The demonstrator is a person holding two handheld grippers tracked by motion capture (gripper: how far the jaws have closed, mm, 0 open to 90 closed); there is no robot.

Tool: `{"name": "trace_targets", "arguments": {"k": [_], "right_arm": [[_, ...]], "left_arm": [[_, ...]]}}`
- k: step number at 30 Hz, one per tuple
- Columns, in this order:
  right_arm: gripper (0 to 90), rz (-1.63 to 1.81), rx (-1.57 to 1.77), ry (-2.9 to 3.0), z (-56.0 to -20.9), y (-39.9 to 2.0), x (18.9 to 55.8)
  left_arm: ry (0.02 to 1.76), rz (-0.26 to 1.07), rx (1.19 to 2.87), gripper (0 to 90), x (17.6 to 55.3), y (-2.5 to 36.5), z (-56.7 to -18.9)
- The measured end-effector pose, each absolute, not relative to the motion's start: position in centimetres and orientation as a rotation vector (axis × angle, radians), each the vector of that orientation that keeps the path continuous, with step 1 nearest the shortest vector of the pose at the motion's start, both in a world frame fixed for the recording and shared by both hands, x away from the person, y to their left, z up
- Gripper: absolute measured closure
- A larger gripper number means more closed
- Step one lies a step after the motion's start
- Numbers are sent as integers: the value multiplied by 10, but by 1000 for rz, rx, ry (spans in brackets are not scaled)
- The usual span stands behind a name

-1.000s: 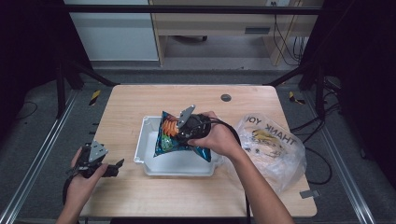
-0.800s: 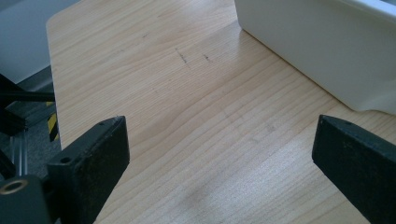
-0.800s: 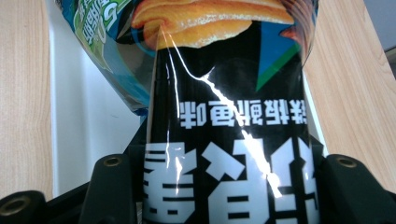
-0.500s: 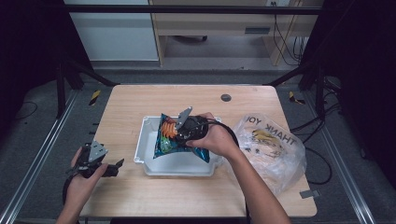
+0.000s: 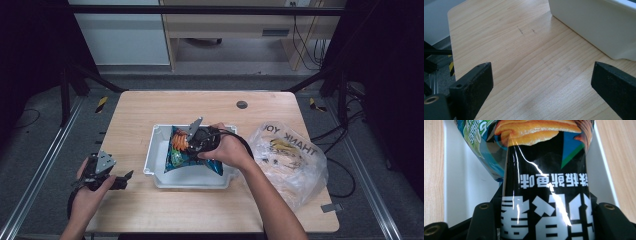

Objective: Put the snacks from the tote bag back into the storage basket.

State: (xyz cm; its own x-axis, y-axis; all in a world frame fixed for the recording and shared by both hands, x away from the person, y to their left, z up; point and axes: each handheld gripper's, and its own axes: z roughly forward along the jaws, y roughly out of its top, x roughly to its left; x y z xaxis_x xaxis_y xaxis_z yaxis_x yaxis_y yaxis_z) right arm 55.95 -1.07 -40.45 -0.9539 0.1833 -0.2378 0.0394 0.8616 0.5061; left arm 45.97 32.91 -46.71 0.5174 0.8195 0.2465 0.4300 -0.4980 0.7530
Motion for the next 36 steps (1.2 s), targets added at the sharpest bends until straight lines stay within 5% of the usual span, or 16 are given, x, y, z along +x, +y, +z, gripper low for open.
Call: {"name": "trace_targets", "arguments": {"k": [36], "right_arm": [[429,686,162,2822,-422,-5,570]], "left_arm": [[1009,796,2131,35,460,329,-467]]}}
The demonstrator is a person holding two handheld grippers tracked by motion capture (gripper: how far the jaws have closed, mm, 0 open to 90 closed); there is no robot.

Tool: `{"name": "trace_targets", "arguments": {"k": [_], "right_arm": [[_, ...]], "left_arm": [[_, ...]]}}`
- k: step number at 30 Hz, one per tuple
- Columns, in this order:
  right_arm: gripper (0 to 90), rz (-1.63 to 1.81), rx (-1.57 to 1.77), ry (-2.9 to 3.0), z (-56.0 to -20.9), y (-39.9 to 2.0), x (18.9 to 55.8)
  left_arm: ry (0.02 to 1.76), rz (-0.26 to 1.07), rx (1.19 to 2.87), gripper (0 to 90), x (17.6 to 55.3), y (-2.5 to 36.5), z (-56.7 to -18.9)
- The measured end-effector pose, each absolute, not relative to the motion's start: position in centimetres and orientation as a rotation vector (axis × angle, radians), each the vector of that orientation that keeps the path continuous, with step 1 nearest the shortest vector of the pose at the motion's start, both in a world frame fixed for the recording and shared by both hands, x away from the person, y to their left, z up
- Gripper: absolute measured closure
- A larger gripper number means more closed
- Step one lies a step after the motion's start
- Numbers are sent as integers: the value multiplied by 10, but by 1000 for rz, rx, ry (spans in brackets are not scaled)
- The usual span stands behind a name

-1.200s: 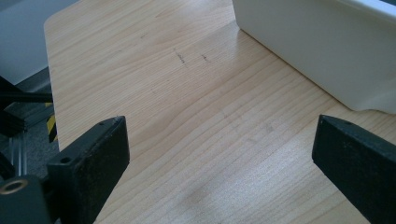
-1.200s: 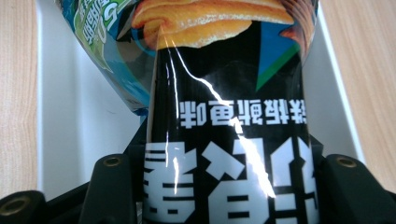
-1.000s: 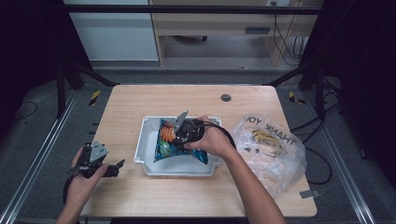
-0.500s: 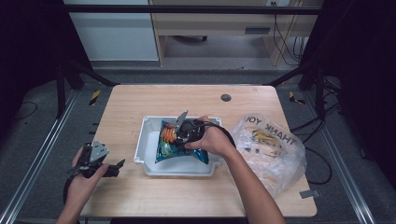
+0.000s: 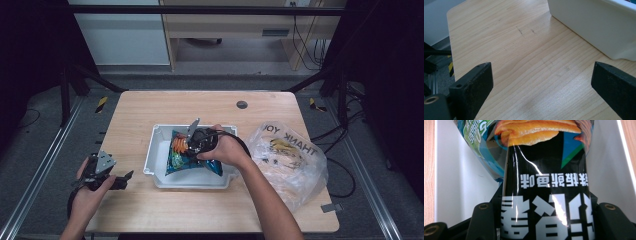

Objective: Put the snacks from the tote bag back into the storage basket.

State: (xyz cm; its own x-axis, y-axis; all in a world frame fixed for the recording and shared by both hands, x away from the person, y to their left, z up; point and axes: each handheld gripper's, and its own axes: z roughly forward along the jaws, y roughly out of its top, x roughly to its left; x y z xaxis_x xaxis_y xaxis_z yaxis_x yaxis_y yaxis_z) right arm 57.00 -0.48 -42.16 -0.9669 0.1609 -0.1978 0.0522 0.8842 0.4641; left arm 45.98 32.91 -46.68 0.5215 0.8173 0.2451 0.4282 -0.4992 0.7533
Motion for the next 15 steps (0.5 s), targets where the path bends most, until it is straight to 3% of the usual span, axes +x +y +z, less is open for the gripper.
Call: {"name": "trace_targets", "arguments": {"k": [15], "right_arm": [[399,670,170,2818,-422,-1,571]], "left_arm": [[1007,795,2134,35,460,329,-467]]}}
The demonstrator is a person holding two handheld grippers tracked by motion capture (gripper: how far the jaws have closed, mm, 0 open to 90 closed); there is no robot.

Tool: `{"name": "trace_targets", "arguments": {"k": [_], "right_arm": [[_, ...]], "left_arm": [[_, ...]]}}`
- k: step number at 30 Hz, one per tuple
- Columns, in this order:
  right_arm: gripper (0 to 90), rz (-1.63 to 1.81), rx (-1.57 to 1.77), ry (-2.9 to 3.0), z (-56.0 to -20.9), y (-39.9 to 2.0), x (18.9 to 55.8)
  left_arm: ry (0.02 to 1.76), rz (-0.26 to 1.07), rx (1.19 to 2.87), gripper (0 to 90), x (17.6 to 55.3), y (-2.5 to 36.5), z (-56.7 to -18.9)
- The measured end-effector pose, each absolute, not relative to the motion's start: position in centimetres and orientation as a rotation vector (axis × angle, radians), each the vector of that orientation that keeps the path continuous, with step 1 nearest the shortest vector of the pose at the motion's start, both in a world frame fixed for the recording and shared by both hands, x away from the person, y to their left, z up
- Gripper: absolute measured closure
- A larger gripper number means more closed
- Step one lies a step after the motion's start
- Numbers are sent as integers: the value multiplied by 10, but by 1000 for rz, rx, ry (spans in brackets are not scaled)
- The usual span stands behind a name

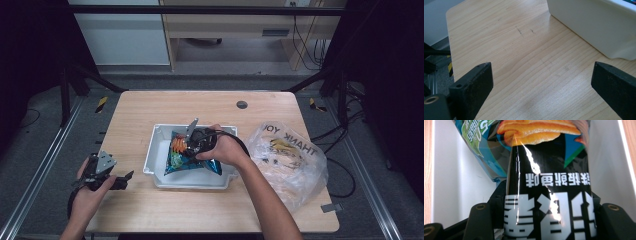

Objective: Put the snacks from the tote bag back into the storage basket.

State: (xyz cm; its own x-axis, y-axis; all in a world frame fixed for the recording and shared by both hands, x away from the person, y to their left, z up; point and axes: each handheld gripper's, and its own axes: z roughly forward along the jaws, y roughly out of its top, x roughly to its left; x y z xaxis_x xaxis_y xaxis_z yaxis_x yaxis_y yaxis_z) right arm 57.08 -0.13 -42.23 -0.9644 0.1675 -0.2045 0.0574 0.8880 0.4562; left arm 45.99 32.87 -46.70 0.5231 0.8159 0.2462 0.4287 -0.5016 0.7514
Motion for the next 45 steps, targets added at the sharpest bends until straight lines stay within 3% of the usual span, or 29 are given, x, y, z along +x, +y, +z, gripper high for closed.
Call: {"name": "trace_targets", "arguments": {"k": [25,45], "right_arm": [[200,834,316,2672,-390,-23,562],[141,985,519,2531,-359,-41,551]], "left_arm": [[1006,793,2135,35,461,328,-468],[1010,794,2133,35,460,328,-468]]}}
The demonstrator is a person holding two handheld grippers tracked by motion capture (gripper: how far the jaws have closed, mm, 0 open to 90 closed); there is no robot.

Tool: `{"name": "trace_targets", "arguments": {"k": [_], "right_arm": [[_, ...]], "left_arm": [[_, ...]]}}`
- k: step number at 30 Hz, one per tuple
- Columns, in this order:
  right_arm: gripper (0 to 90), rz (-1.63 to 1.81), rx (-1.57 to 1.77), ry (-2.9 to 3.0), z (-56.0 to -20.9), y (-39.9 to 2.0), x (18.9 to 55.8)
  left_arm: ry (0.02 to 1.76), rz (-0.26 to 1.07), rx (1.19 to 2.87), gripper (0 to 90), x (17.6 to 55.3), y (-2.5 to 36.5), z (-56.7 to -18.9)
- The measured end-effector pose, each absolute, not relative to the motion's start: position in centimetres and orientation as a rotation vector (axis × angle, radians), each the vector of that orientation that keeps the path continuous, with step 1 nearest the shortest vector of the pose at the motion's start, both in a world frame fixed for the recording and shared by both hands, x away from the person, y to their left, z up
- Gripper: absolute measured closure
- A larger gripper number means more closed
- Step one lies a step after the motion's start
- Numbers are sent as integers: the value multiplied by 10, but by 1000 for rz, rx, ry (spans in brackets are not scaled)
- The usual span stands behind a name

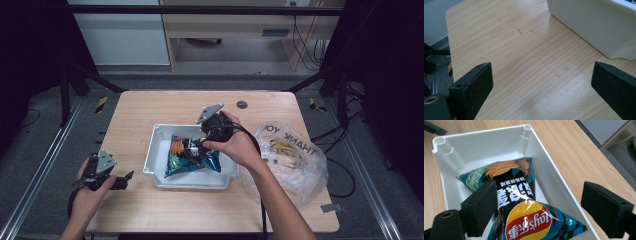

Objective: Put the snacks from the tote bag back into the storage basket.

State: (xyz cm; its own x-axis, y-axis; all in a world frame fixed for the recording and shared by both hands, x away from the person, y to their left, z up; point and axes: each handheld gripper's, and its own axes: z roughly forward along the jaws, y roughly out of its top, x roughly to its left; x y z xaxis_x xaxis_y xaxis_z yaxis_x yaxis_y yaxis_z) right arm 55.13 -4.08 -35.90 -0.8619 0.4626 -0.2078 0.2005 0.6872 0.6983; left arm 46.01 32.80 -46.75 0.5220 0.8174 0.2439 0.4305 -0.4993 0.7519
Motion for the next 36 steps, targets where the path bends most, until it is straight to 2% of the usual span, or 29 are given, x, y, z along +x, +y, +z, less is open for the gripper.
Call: {"name": "trace_targets", "arguments": {"k": [36], "right_arm": [[93,1085,680,2404,-333,-65,536]], "left_arm": [[1013,792,2137,34,460,327,-468]]}}
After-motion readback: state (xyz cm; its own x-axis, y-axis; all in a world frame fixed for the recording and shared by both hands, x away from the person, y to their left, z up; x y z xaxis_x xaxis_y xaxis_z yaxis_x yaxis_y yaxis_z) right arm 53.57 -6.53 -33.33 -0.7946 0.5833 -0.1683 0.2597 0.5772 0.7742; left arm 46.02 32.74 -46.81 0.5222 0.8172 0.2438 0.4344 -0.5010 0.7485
